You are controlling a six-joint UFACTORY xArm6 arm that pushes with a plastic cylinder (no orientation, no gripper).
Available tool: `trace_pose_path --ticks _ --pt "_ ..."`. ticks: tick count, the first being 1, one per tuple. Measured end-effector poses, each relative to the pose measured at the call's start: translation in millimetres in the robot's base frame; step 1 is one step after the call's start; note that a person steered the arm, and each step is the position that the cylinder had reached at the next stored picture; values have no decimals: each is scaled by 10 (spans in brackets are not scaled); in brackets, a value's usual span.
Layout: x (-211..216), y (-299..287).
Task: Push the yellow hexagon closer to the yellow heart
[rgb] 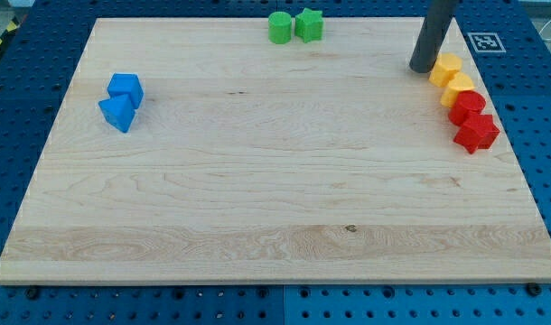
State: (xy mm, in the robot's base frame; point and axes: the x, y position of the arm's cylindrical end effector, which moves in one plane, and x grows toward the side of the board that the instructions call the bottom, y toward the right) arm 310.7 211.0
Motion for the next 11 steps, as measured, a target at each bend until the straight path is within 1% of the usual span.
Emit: trace_pose_path --ticks 2,4,6,9,11 --pt "-172 9" --pt "-170 67" --pt "-171 307" --pt "-169 373" --pt "-101 523"
